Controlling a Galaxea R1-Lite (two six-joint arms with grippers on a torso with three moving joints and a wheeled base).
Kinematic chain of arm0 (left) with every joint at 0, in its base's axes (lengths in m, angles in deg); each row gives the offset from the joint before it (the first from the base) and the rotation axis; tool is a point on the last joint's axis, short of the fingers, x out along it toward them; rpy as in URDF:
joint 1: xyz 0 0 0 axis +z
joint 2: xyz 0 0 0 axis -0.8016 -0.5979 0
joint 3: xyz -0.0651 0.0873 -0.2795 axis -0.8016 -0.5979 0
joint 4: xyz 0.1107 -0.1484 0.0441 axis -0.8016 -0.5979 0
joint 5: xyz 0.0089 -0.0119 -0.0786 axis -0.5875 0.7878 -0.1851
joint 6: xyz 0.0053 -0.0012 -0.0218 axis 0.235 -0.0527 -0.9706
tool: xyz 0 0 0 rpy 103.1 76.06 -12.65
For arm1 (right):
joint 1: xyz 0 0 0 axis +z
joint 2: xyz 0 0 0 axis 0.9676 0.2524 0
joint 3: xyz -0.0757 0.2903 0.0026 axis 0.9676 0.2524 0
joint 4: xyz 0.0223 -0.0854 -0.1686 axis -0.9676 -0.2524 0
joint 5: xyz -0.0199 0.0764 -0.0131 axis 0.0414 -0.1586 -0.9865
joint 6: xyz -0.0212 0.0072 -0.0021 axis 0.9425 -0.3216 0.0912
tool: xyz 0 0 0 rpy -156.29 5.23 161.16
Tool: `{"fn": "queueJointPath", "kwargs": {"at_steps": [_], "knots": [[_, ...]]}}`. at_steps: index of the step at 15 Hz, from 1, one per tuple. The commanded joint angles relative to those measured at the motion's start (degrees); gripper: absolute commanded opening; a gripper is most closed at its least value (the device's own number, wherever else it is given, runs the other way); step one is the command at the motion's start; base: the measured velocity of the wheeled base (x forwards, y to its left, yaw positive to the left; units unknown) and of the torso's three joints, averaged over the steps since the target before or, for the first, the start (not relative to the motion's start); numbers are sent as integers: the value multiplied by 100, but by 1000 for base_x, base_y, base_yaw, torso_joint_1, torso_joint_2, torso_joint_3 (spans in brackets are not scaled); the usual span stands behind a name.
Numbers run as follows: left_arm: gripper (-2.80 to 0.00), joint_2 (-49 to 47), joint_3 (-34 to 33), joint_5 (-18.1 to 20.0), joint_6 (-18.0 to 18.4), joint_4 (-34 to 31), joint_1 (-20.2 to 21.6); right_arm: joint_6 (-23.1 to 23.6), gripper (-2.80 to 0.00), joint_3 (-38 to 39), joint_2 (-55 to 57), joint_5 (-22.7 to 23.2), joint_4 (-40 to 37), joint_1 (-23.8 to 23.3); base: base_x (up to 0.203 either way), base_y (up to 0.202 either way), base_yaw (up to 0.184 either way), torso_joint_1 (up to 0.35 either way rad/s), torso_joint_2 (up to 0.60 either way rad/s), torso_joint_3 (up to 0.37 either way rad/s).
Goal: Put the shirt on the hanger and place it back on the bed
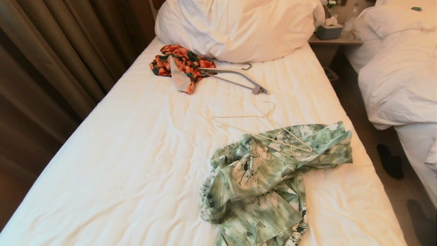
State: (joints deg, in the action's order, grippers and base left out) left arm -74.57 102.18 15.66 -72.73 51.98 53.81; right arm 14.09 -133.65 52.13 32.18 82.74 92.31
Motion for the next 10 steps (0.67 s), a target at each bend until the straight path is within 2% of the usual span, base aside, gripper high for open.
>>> {"fn": "queueJointPath", "kwargs": {"at_steps": [1,3,4,6,8,10], "knots": [[-280,333,-310,52,76,-6,-15,-2,-280,410,-1445,-43,-196,-337,0,0,0,0,0,0],[-280,587,-674,-13,526,8,-17,-14,-280,727,-2449,-44,-637,-934,0,0,0,0,0,0],[-280,587,-840,-147,614,22,-17,-18,-280,843,-2909,24,-912,-1126,0,0,0,0,0,0],[-280,587,-1029,-171,808,75,-17,-23,-280,1069,-3648,225,-1509,-1324,0,0,0,0,0,0],[-280,587,-1437,-176,1113,212,-17,-31,-280,1537,-4223,627,-1862,-1487,0,0,0,0,0,0],[-280,587,-1833,-200,1392,766,-17,-24,-280,2180,-4883,1188,-1938,-1575,0,0,0,0,0,0]]}}
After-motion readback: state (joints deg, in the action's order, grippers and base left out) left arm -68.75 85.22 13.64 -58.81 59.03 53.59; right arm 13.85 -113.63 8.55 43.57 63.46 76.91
